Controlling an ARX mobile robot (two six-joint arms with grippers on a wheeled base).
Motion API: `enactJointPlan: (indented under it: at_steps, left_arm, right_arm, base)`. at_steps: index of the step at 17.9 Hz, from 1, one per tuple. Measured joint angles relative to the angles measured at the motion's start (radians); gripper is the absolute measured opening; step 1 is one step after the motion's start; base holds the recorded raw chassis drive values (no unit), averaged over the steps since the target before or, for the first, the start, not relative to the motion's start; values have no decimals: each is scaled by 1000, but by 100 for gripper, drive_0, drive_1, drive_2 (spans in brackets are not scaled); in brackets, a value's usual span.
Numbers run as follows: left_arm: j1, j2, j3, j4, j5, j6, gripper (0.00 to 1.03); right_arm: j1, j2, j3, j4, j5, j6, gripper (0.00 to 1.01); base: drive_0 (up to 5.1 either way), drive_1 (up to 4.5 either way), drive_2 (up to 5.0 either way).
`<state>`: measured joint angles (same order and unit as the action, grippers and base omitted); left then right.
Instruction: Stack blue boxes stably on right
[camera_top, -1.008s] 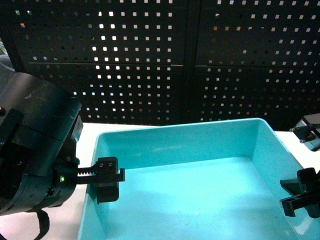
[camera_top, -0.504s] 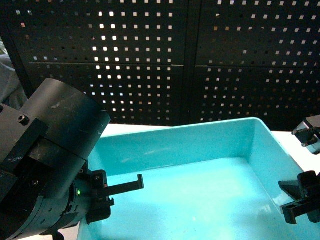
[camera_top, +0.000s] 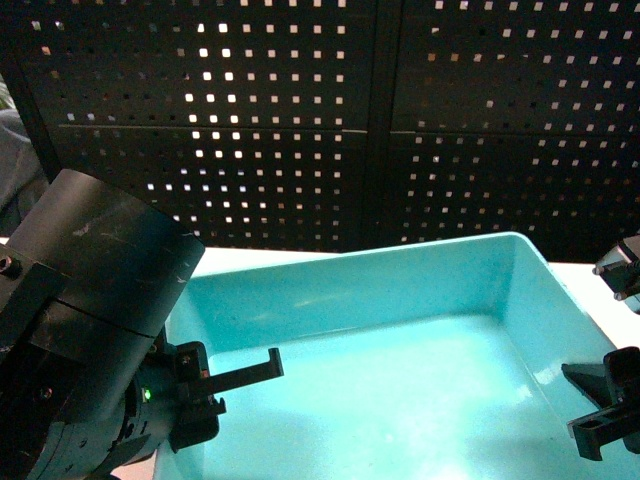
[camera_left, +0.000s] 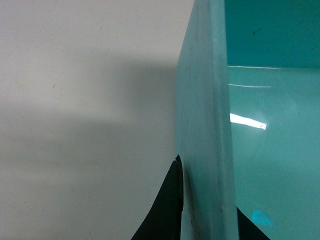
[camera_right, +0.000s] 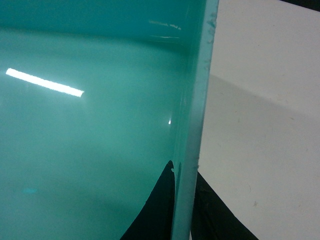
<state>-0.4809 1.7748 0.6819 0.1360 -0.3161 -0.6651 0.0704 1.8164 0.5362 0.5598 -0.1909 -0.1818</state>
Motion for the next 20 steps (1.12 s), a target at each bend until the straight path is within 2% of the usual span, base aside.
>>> enactJointPlan:
  at_steps: [4, 10, 11, 13, 14, 16, 19, 20]
  left_arm:
    - [-4, -24, -1, -6, -1, 48, 5]
    - [8, -128, 44, 53, -68, 185, 5]
    - [21, -163, 80, 68, -76, 241, 5]
    - [44, -269, 225, 118, -73, 417, 5]
    - [46, -304, 309, 120, -53, 479, 5]
    - [46, -320, 323, 137, -53, 502, 5]
    - [33, -323, 295, 259, -67, 584, 5]
    - [29, -323, 288, 270, -77, 599, 5]
  right_arm:
    - [-13, -29, -9, -31, -10, 16, 8]
    - [-19, -161, 69, -90, -18, 47, 8]
    - [-19, -202, 113, -105, -17, 56, 8]
    - [-26, -334, 266, -164, -4, 104, 8]
    - [-27, -391, 336, -175, 19, 106, 8]
    - [-27, -406, 359, -174, 19, 107, 8]
    - [-27, -406, 359, -130, 45, 108, 8]
    - [-27, -406, 358, -131, 51, 108, 8]
  base:
    - [0, 0, 0]
    - [0, 0, 0]
    - [0, 0, 0]
    - [0, 0, 0]
    - [0, 0, 0]
    - [0, 0, 0]
    - [0, 0, 0]
    - [0, 0, 0]
